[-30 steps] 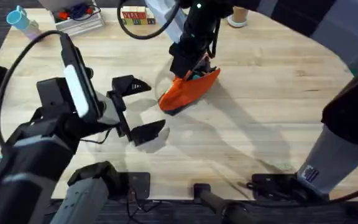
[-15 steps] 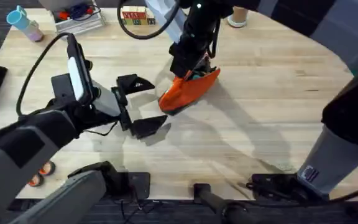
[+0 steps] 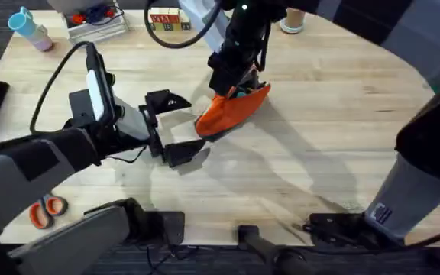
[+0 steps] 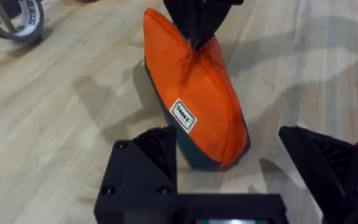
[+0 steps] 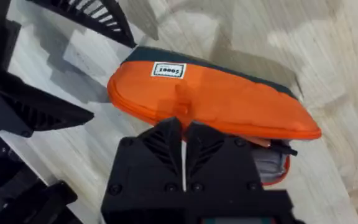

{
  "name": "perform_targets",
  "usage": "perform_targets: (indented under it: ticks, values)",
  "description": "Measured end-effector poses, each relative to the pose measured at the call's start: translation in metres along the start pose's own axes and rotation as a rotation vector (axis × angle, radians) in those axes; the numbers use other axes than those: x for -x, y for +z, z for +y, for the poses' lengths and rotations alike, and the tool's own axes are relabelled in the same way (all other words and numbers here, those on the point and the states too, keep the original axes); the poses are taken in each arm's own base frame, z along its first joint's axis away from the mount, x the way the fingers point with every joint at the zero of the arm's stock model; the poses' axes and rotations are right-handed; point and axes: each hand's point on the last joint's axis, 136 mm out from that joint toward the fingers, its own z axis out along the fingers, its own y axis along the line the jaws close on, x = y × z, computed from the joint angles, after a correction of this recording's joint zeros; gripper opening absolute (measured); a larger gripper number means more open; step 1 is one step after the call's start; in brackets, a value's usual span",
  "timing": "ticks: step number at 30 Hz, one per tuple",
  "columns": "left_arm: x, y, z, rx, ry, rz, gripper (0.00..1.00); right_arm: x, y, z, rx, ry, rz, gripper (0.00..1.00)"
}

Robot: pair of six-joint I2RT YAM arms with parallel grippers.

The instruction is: Unzip the bag, pick up the pens from the table one at a time and place them inside, then zip the bag closed.

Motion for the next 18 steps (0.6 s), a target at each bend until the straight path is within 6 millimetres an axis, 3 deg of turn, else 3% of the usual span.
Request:
perform_targets:
  ticks: [12, 18]
  values:
    - [0.009, 0.015, 0.005, -0.023, 0.045, 0.005, 0.993, 0.000, 0.000, 0.000, 0.000, 0.000, 0.000, 0.031]
    - [0.008, 0.017, 0.007, -0.013, -0.026, 0.020, 0.993, 0.000, 0.000, 0.000, 0.000, 0.000, 0.000, 0.030]
